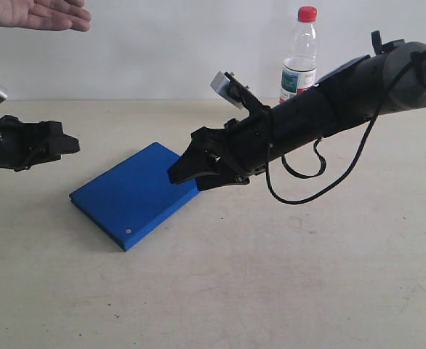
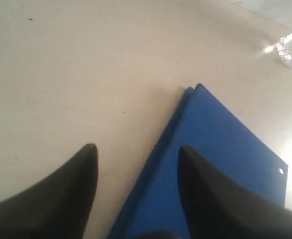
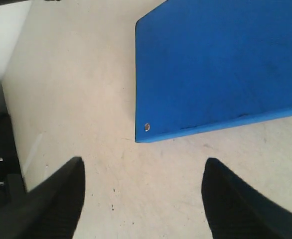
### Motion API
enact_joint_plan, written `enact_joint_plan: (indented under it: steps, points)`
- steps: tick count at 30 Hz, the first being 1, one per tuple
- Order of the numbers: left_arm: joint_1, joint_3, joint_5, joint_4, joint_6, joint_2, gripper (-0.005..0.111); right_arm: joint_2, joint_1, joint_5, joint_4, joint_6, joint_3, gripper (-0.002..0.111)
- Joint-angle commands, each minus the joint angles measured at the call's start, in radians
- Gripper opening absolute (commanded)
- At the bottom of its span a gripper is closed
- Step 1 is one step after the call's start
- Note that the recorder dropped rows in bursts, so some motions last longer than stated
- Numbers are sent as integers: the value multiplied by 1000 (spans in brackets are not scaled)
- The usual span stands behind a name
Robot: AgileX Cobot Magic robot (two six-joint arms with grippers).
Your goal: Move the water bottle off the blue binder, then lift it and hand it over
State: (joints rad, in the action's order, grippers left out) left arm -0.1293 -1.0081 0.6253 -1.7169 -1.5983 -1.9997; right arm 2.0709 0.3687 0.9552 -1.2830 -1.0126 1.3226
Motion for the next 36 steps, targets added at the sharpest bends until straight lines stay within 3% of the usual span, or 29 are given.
enact_joint_plan:
  steps: [1,7,14,17,20,27,36]
  points:
    - [1,-75,112,190,124,-75,47,-4,2,33,-5,1,5,61]
    - [5,-174,252,391,296,-154,47,-4,2,35,-5,3,5,61]
    - [50,-238,543,438,301,-199,47,-4,2,33,-9,3,5,61]
    - [61,-249,586,450,301,-199,47,-4,2,38,-12,3,5,61]
    - [64,-249,523,450,306,-199,47,-6,2,40,-12,3,5,61]
    - [64,-249,149,486,431,-195,47,-6,2,40,-13,3,5,61]
    - [73,-249,23,502,431,-195,47,-6,2,26,-13,3,5,61]
